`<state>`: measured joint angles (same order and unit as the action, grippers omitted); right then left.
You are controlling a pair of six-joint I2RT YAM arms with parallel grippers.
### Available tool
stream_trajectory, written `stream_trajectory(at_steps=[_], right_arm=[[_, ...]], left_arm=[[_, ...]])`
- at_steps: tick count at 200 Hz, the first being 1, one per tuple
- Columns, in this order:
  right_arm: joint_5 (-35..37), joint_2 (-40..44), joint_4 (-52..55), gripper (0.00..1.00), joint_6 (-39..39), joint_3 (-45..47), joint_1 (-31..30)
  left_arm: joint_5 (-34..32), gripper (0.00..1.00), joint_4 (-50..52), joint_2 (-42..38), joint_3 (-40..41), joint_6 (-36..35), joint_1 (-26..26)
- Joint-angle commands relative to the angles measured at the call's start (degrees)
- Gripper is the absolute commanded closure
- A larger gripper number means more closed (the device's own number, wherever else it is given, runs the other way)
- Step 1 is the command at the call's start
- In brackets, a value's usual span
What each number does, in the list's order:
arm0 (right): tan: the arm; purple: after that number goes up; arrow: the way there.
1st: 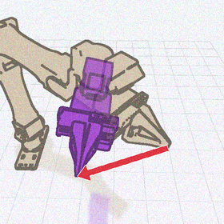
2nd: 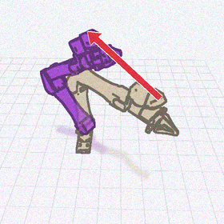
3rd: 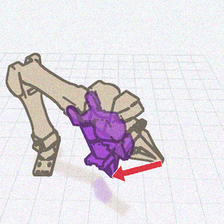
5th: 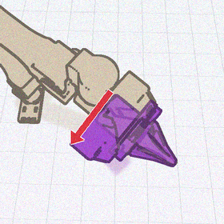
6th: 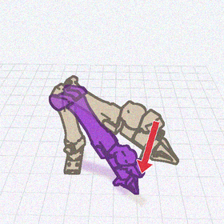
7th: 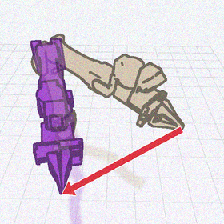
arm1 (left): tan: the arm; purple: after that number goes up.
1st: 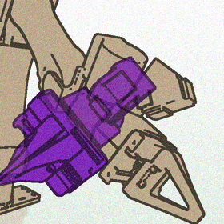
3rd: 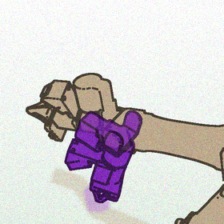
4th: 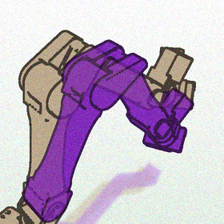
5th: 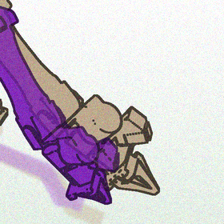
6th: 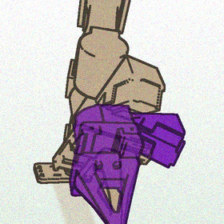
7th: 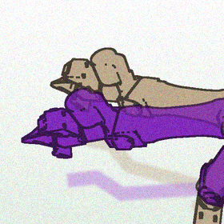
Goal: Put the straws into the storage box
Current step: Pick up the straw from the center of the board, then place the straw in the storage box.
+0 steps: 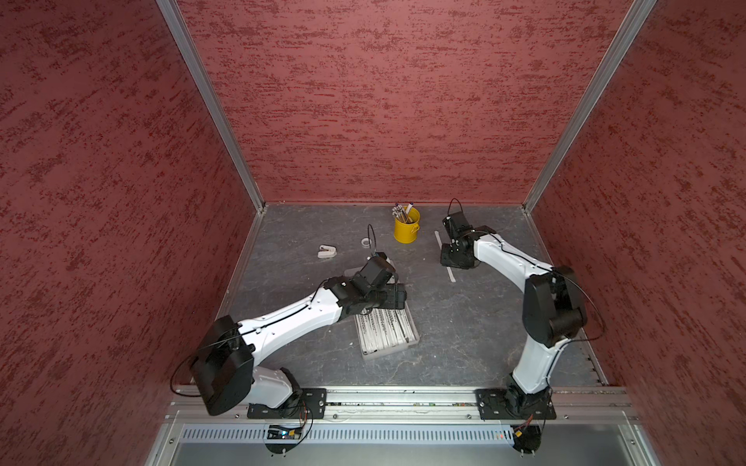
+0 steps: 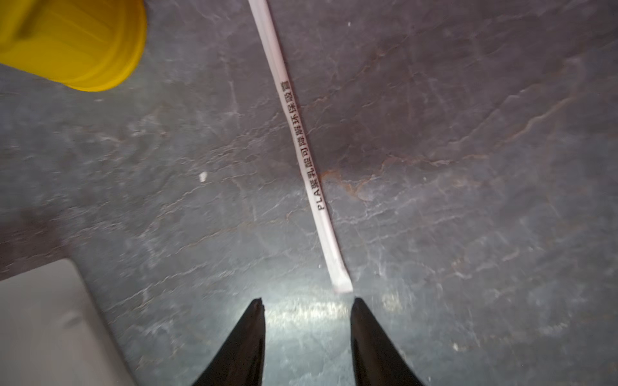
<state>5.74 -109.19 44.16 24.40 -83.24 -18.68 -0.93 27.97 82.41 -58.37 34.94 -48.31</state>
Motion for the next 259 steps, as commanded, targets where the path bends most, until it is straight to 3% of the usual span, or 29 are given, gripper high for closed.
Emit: stream_trajectory(at_steps=[1, 54, 95, 108, 138, 170, 192, 219, 238, 259], right_arm=[[-1.8, -5.4, -3.2, 0.56, -3.9, -5.8, 1.4], [1.4, -15.9, -2.3, 0.60, -5.7, -13.8, 2.8], [2.9, -20.2, -1.2, 0.72, -6.7, -16.7, 2.9], [3.3, -20.4, -1.1, 0.81, -6.6, -16.3, 2.9], [3.0, -16.6, -2.5, 0.98, -6.1, -11.8, 2.0], [3.7, -3.7, -5.1, 1.00, -3.3, 0.6, -1.4], [3.6, 7.8, -2.9, 1.00, 0.3, 7.7, -6.5], [3.3, 18.4, 1.5, 1.00, 8.9, 11.0, -18.6], [2.6, 19.7, -0.5, 1.00, 16.8, 10.5, -28.4], [4.1, 13.4, -4.5, 1.00, 22.4, 5.7, -37.3]], left_arm=[[1.5, 0.08, -2.2, 3.5, -3.1, -0.6, -0.4], [0.9, 0.08, -1.0, 5.4, -3.1, -1.2, 0.1], [0.7, 0.08, -0.8, 3.6, -1.7, -1.2, 1.4], [0.6, 0.08, -0.7, 2.4, -1.0, -1.2, 2.2], [-0.1, 0.08, 1.1, -2.4, 1.9, -1.3, 5.5], [-2.1, 0.08, 5.8, -12.2, 6.9, -1.8, 11.7], [-4.3, 0.08, 10.3, -19.9, 9.9, -1.9, 16.1], [-6.3, 0.08, 15.8, -26.7, 11.8, -1.2, 20.9], [-5.2, 0.08, 16.2, -29.2, 13.5, -0.1, 22.9], [-3.4, 0.09, 14.7, -29.7, 15.2, 2.0, 23.1]])
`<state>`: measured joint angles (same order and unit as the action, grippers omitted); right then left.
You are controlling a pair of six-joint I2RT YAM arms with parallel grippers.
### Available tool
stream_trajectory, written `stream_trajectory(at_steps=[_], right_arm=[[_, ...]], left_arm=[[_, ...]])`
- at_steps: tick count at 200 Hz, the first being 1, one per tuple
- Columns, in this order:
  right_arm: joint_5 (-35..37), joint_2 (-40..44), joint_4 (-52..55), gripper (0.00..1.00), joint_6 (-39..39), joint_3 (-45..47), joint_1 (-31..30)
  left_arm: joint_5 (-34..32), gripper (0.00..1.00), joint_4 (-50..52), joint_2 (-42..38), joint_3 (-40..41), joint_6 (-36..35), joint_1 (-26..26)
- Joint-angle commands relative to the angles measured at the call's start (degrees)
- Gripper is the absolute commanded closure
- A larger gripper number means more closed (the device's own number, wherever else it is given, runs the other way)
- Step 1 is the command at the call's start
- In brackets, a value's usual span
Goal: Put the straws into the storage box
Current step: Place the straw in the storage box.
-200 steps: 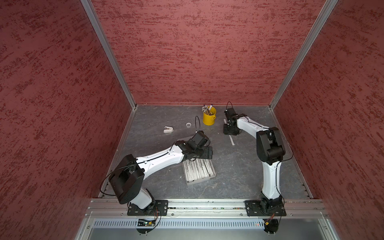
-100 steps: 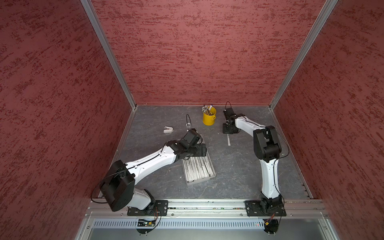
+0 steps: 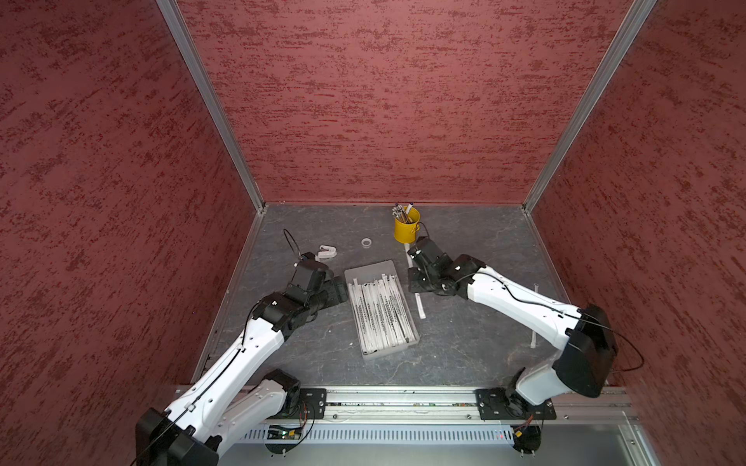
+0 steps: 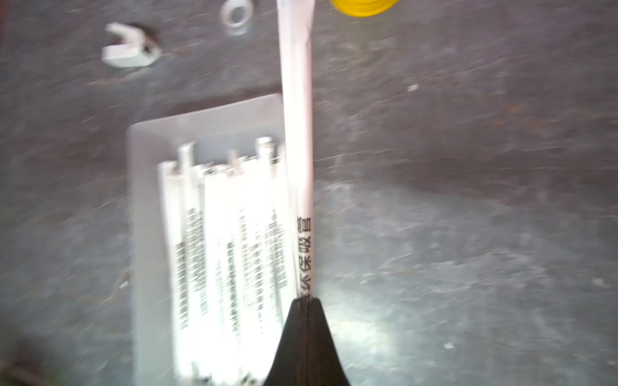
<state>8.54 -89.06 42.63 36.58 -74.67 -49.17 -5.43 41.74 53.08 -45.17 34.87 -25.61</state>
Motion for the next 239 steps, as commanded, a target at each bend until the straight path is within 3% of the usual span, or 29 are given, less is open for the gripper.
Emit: stream_trajectory(at_steps=[1, 52, 114, 133, 164, 194, 218, 239], right_arm=[[1.4, -7.1, -3.1, 1.00, 10.4, -3.3, -7.1], [1.7, -22.6, -5.5, 1.00, 12.1, -12.2, -11.3], [-1.9, -27.6, -4.3, 1.00, 13.8, -12.4, -11.7], [-2.2, -28.4, -2.5, 0.94, 13.7, -13.6, -11.7], [-1.8, -25.8, -0.8, 0.79, 12.2, -14.2, -11.6], [-1.0, -19.3, 1.7, 0.76, 11.0, -13.8, -10.0], [1.0, -9.9, 4.3, 0.75, 10.3, -8.7, -4.9], [2.3, -2.0, 7.7, 0.73, 7.4, -2.0, 3.7]], left_arm=[[1.2, 0.09, 0.8, -0.3, 2.0, 2.2, 0.4], [2.8, 0.09, -1.4, -0.2, 3.4, 2.6, 0.3], [4.4, 0.10, -4.6, 1.7, 3.5, 2.4, 0.0], [4.4, 0.10, -4.4, 2.0, 2.9, 2.0, -0.2], [3.6, 0.10, -3.4, 1.6, 1.6, 1.1, -0.2], [2.5, 0.10, -2.1, 1.9, -0.8, -0.3, -0.2], [1.9, 0.10, -2.5, 2.4, -3.0, -1.7, -1.5], [1.3, 0.10, -5.2, 5.9, -5.4, -3.3, -6.8]])
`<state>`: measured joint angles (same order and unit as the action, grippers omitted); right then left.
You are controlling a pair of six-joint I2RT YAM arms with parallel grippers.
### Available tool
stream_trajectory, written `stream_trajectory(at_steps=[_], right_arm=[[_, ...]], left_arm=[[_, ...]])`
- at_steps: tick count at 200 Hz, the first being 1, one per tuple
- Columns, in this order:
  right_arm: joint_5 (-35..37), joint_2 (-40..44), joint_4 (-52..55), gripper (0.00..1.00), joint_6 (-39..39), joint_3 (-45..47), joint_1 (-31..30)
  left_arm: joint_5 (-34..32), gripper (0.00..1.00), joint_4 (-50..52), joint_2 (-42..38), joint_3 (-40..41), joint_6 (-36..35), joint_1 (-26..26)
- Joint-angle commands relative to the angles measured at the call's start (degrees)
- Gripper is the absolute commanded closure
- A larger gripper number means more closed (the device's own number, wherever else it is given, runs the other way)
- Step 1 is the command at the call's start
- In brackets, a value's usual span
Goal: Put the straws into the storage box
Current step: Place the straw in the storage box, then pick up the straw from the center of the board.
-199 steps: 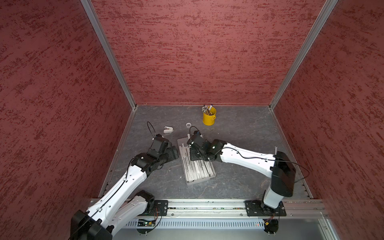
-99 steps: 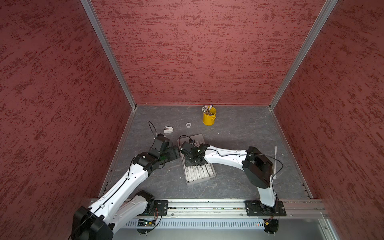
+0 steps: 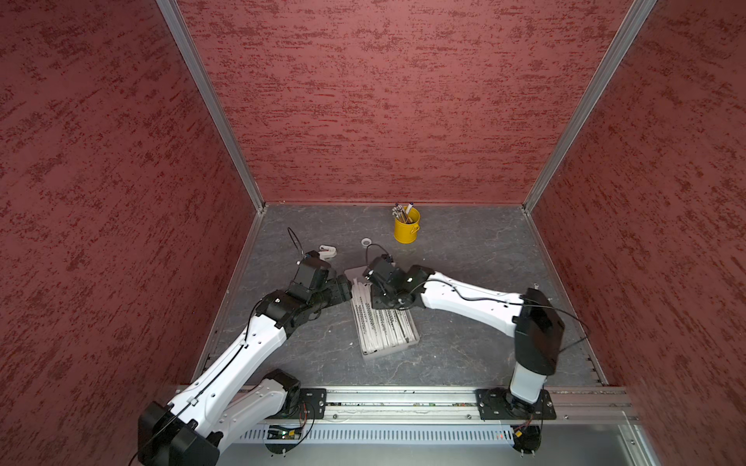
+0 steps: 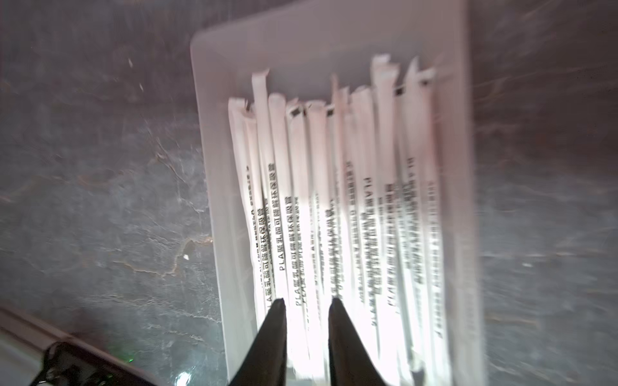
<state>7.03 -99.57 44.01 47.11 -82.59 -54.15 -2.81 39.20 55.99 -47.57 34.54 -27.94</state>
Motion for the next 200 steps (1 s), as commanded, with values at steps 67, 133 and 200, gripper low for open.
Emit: stream_trajectory(at_steps=[67, 133, 200], right_arm=[[10.0, 22.9, 5.1, 0.40, -14.3, 26.3, 42.4], [13.5, 15.7, -2.2, 0.18, -11.6, 34.9, 63.1], [4.7, 9.8, -7.1, 0.27, -14.6, 35.1, 71.0]], left_arm=[[0.3, 0.09, -9.8, 28.4, -18.4, -3.5, -22.1], [5.8, 0.09, -6.8, 39.8, -30.4, -6.2, -23.6], [5.0, 0.09, -6.1, 39.1, -29.0, -4.9, -23.1]])
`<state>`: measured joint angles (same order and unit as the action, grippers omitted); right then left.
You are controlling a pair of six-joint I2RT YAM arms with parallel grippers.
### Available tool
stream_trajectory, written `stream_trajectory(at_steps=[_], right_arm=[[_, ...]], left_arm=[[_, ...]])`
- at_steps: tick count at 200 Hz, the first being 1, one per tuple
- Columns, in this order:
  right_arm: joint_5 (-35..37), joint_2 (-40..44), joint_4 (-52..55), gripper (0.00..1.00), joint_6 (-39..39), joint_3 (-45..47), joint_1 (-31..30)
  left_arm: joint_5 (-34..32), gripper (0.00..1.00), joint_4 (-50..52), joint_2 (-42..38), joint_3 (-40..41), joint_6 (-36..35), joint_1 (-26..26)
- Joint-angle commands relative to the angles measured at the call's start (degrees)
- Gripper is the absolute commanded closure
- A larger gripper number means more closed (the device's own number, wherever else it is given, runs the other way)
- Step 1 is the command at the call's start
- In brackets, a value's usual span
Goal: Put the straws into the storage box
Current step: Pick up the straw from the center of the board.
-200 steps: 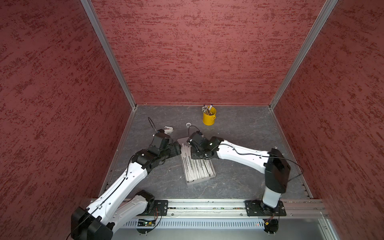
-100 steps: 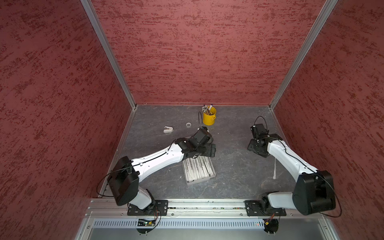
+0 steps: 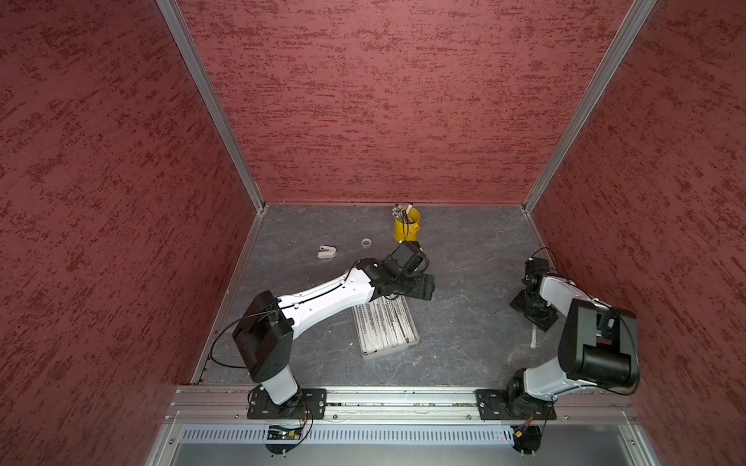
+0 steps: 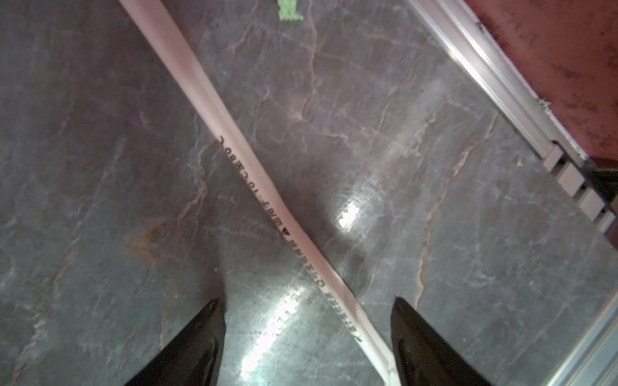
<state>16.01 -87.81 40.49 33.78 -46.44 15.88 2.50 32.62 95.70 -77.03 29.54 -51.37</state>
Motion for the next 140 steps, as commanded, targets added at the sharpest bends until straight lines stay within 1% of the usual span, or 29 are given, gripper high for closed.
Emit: stream_trajectory(at_steps=[1, 12, 21, 35, 46, 61, 69, 87, 99, 112, 132, 140], right_arm=[[-4.6, -2.0, -3.7, 0.27, -1.4, -1.1, 1.0], [-7.9, -4.8, -4.5, 0.31, -2.0, -1.8, 1.7], [-7.9, -6.6, -3.4, 0.36, -2.3, -3.3, 1.6], [-9.9, -6.3, -4.7, 0.51, -3.5, -3.2, 1.6], [-11.2, -5.8, -5.4, 0.65, -3.8, -2.8, 1.6], [-12.0, -5.1, -6.0, 0.77, -4.3, -2.1, 0.8], [-12.1, -4.9, -5.8, 0.82, -4.7, -2.0, 0.0], [-10.6, -3.8, -5.1, 0.91, -5.6, -1.8, -3.7], [-8.6, -3.1, -3.9, 0.94, -5.9, -2.1, -6.7], [-8.1, -2.0, -2.7, 0.98, -5.9, -2.3, -9.1], [-7.1, 0.0, -0.7, 1.00, -6.5, -3.1, -11.5], [-7.9, 0.8, -0.1, 1.00, -6.6, -3.4, -11.8]], left_arm=[[-0.4, 0.09, 0.5, -0.7, 0.5, 0.1, 0.3], [-0.8, 0.09, 0.6, -1.2, 1.1, 0.2, 0.4], [-1.1, 0.09, 1.0, -1.8, 1.5, 0.2, 0.6], [-1.9, 0.08, 1.6, -3.3, 2.2, 0.0, 1.2], [-2.5, 0.08, 1.9, -5.0, 3.3, -0.1, 2.1], [-3.0, 0.08, 1.8, -7.6, 5.4, -0.1, 3.8], [-3.1, 0.08, 1.7, -9.1, 6.8, 0.0, 4.9], [-3.7, 0.08, 2.0, -12.7, 9.9, 0.0, 7.7], [-4.0, 0.08, 2.5, -15.2, 12.2, 0.0, 9.7], [-4.3, 0.08, 3.0, -18.5, 15.0, 0.1, 12.2], [-5.0, 0.08, 4.0, -23.6, 18.9, 0.1, 15.4], [-5.2, 0.08, 4.1, -25.5, 20.5, 0.2, 16.4]])
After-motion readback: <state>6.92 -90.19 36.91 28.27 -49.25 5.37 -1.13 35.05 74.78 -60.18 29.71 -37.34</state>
